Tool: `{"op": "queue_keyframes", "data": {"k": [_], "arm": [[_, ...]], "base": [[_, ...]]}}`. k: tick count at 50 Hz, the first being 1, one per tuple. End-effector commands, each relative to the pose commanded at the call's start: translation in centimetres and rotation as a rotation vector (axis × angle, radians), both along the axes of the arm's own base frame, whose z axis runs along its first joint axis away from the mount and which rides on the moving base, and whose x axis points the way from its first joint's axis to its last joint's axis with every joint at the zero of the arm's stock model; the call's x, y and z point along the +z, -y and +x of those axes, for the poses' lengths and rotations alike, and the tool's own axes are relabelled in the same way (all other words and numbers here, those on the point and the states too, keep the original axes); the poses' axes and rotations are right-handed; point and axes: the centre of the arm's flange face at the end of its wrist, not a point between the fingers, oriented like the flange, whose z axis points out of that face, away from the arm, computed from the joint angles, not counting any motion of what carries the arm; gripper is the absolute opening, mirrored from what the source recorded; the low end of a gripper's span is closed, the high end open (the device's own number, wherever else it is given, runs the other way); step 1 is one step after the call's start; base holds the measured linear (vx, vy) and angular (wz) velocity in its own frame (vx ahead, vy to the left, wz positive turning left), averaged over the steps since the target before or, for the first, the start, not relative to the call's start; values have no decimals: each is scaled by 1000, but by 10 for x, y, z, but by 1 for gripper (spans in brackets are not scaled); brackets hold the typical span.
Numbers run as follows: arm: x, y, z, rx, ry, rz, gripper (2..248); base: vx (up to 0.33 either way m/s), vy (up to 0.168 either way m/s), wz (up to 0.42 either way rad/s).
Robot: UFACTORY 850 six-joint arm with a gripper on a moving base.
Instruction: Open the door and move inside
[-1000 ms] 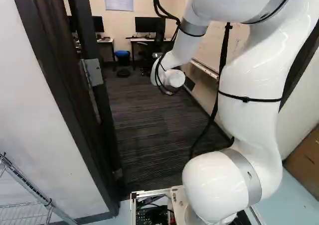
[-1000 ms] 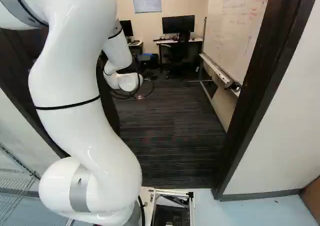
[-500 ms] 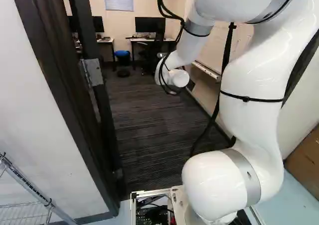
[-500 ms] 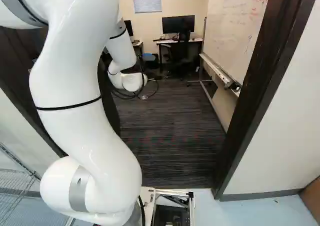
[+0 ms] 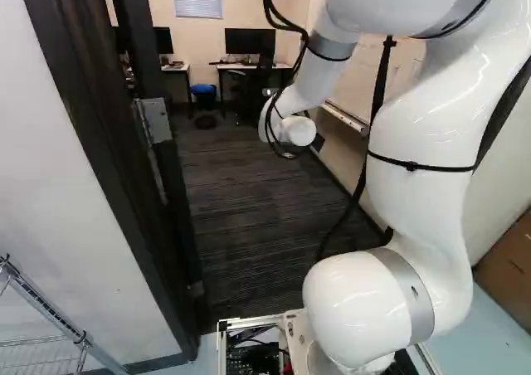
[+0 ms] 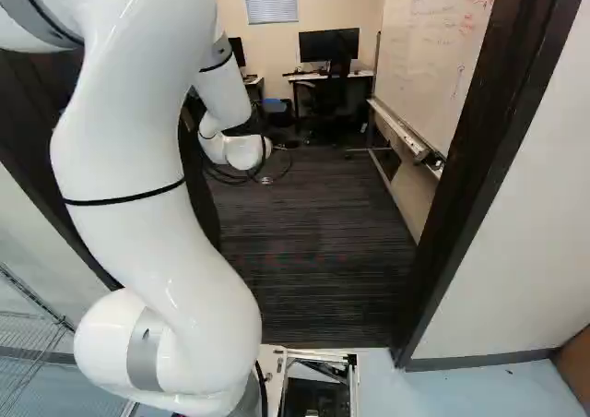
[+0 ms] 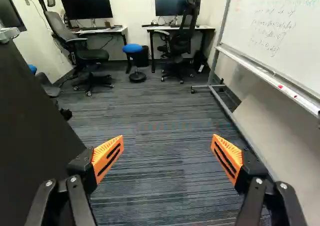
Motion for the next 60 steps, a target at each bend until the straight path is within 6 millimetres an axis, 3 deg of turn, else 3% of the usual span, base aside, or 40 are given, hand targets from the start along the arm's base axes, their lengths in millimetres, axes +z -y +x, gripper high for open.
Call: {"op": "queue_keyframes", "data": {"k": [30, 60], "arm": [[0, 7, -44, -4, -3, -4, 247], [-9, 18, -127, -12, -9, -12, 247]], "base": [[0, 0, 0], [0, 0, 0]]}}
